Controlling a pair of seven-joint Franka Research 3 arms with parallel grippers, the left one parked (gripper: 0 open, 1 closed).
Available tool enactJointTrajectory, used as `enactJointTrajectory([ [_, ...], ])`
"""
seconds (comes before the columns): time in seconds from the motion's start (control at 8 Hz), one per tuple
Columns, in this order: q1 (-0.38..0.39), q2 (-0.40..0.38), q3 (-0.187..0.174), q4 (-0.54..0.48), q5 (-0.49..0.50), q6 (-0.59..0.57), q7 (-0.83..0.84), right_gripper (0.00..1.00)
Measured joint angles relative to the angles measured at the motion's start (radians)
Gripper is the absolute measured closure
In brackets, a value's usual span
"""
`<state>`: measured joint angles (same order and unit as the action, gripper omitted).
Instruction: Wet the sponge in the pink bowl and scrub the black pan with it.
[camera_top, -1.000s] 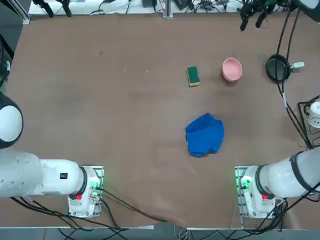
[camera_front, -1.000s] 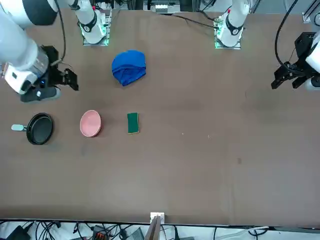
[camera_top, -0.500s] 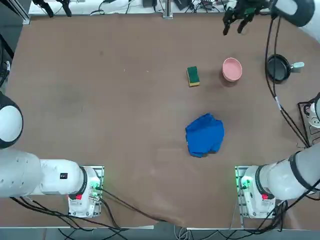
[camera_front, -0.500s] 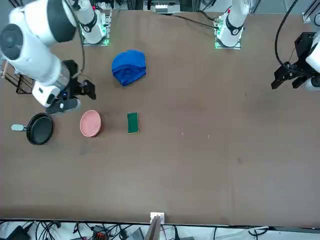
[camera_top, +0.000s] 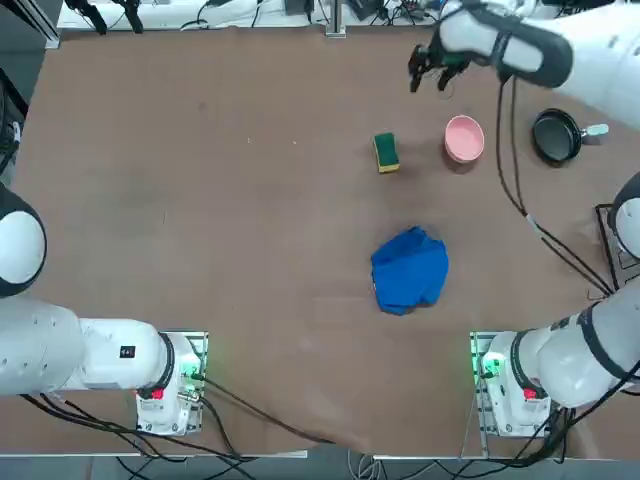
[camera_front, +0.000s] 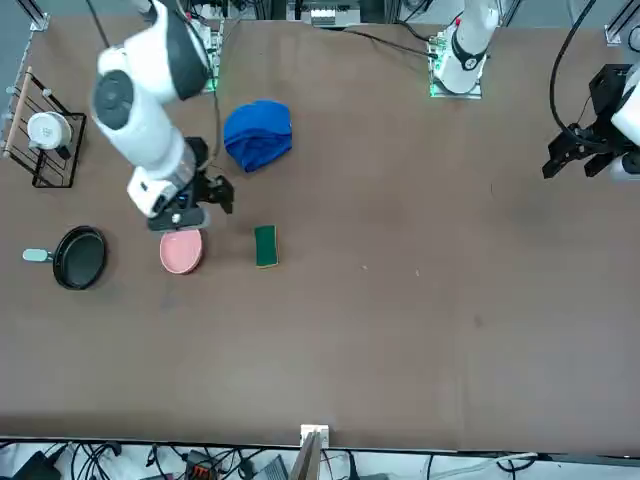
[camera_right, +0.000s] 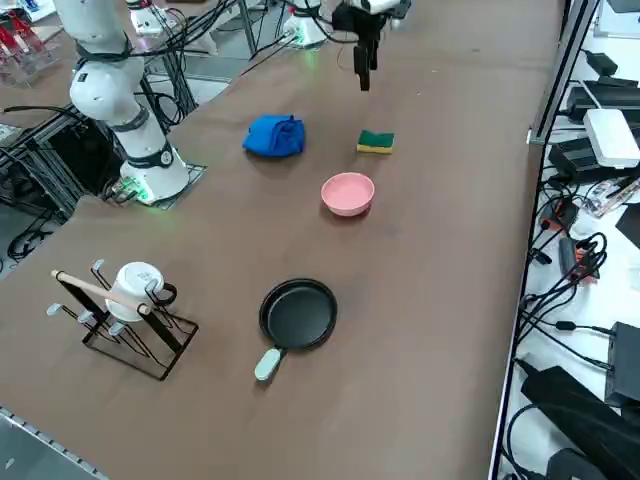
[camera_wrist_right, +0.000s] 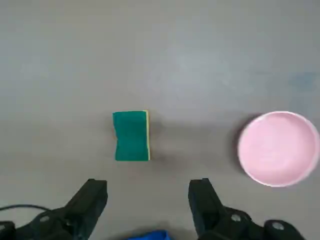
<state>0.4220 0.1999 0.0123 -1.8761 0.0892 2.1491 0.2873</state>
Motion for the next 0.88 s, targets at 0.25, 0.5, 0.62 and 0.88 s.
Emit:
enactJointTrajectory([
  [0.25,0.043,0.030,0.000,-0.118,0.000,0.200,0.002,0.00],
  [0.5,0.083,0.091,0.000,-0.158,0.000,0.324,0.002,0.00],
  [0.62,0.090,0.125,0.000,-0.157,0.000,0.375,0.002,0.00],
  [0.88,0.100,0.186,0.000,-0.129,-0.027,0.404,-0.002,0.00],
])
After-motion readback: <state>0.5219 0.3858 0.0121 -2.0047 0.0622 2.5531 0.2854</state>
